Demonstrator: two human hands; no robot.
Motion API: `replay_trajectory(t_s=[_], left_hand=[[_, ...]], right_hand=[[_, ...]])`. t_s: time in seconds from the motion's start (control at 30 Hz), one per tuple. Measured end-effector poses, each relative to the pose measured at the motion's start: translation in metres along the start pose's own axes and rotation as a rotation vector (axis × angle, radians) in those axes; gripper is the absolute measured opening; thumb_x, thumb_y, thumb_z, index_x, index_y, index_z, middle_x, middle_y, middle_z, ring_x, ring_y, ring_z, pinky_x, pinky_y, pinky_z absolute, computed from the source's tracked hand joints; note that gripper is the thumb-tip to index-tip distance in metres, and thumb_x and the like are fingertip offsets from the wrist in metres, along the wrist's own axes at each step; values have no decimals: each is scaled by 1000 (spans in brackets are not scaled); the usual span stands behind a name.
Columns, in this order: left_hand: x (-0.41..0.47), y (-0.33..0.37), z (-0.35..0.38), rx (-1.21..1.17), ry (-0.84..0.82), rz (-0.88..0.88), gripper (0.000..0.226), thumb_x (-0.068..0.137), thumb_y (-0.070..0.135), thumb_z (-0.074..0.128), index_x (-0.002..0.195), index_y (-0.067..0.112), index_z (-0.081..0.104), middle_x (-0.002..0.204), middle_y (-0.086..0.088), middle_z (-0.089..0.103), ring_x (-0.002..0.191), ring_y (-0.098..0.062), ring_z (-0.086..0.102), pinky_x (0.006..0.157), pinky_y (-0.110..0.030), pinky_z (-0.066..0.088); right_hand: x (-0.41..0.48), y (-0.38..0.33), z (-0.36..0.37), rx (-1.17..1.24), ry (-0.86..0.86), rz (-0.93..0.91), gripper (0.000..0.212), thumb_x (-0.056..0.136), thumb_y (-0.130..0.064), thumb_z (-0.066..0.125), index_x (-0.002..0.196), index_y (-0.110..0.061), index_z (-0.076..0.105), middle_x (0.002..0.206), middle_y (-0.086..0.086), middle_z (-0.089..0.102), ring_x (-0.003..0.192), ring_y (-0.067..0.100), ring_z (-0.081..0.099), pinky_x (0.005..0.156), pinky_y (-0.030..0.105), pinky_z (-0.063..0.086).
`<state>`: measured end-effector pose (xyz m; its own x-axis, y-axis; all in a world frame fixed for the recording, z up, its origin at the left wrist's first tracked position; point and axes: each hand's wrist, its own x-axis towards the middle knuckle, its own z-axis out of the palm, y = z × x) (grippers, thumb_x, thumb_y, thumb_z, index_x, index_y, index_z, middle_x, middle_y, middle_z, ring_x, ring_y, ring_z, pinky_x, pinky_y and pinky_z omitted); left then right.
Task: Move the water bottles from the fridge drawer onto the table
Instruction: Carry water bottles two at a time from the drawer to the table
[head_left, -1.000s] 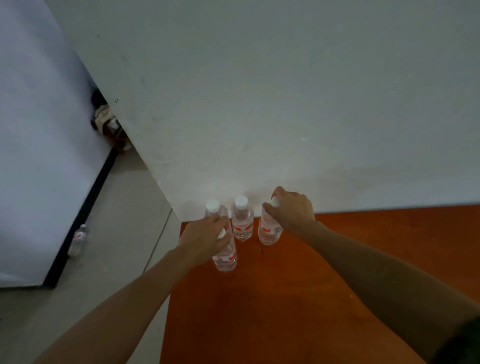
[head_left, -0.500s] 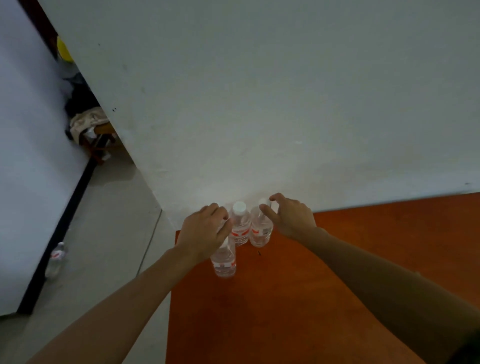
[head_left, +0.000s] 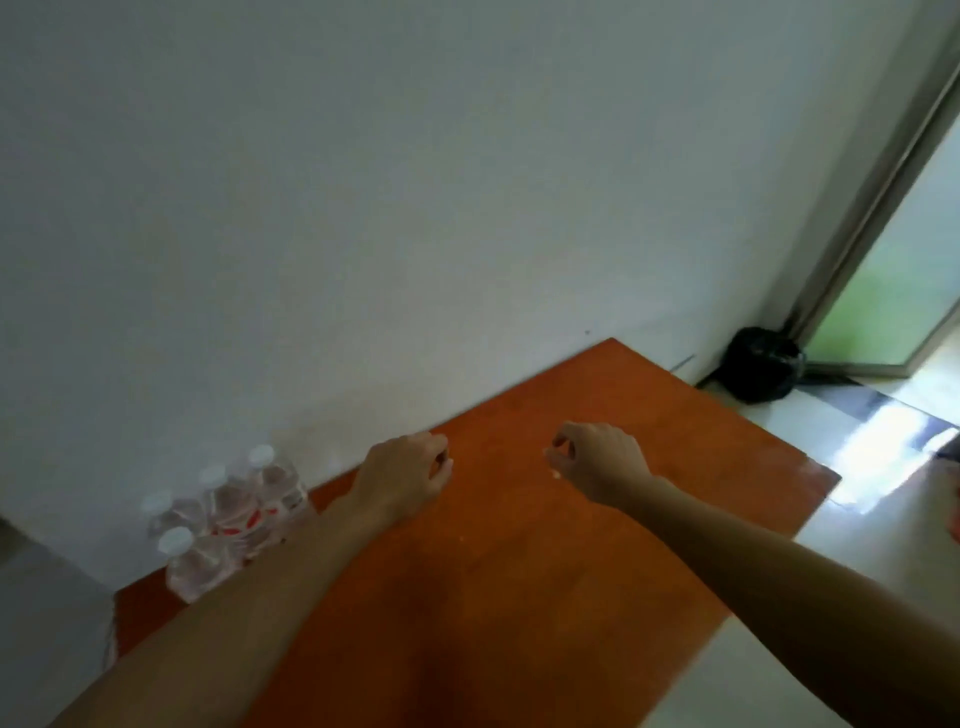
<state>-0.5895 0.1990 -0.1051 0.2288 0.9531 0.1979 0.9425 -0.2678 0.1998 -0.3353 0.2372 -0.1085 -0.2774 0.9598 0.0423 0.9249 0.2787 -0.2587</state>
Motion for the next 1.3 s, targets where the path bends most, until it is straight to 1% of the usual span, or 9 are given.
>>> replay_trajectory(t_s=[0.1, 0.23, 0.37, 0.5, 0.63, 0.77, 0.9, 1.1, 1.3], left_hand=[[20, 95, 18, -20, -26, 106, 19, 91, 34, 49, 91, 18, 59, 89, -2, 64, 81, -23, 62, 66, -35, 48], [40, 227, 44, -52, -63, 287, 19, 91, 34, 49, 91, 18, 60, 90, -2, 64, 81, -22, 61, 65, -33, 46], [61, 350, 62, -85, -98, 470, 18, 93, 34, 50, 90, 18, 58, 86, 0, 62, 74, -17, 58, 61, -29, 43], [86, 455, 83, -120, -147, 616, 17, 93, 33, 52, 85, 20, 58, 78, 3, 58, 68, -14, 57, 67, -33, 55], [119, 549, 114, -148, -185, 739, 17, 93, 36, 52, 87, 21, 59, 78, 9, 54, 69, -11, 54, 64, -27, 49], [163, 644, 156, -139, -202, 833, 19, 92, 39, 50, 91, 22, 60, 86, 3, 62, 77, -17, 57, 69, -33, 49], [211, 745, 185, -140, -228, 942, 19, 92, 37, 49, 92, 21, 59, 87, 4, 63, 76, -16, 52, 64, -29, 40], [258, 900, 205, -183, -302, 1130, 14, 92, 33, 50, 87, 21, 55, 81, 9, 54, 73, -10, 48, 56, -19, 29], [267, 1046, 250, -226, -388, 1324, 11, 90, 31, 53, 84, 23, 56, 90, 6, 63, 78, -11, 57, 76, -32, 53]], right_hand=[[-68, 83, -38, -22, 38, 123, 29, 95, -45, 51, 108, -22, 63, 86, -6, 65, 69, 10, 59, 51, 21, 40], [-159, 185, -83, -49, 96, 327, 30, 92, -47, 52, 107, -23, 64, 94, -4, 67, 76, 11, 61, 65, 25, 52], [-240, 272, -124, -54, 186, 509, 32, 94, -46, 52, 113, -23, 63, 105, -1, 69, 91, 18, 62, 70, 26, 42], [-304, 351, -141, -46, 240, 674, 34, 91, -52, 51, 113, -28, 63, 107, -1, 69, 96, 22, 62, 75, 31, 45], [-349, 425, -149, -33, 273, 795, 34, 89, -53, 53, 111, -29, 64, 105, -1, 69, 94, 20, 63, 74, 30, 46], [-375, 508, -170, -35, 300, 900, 33, 88, -52, 55, 111, -29, 64, 104, -2, 69, 91, 18, 63, 72, 29, 46], [-396, 593, -198, -49, 324, 1032, 31, 90, -49, 55, 109, -26, 64, 103, -4, 69, 90, 17, 64, 68, 27, 43], [-453, 693, -229, -17, 375, 1251, 32, 90, -52, 53, 106, -26, 63, 99, -6, 69, 86, 15, 63, 75, 34, 54], [-534, 803, -250, -15, 408, 1417, 32, 89, -53, 52, 107, -28, 62, 106, -4, 70, 94, 20, 63, 76, 32, 50]])
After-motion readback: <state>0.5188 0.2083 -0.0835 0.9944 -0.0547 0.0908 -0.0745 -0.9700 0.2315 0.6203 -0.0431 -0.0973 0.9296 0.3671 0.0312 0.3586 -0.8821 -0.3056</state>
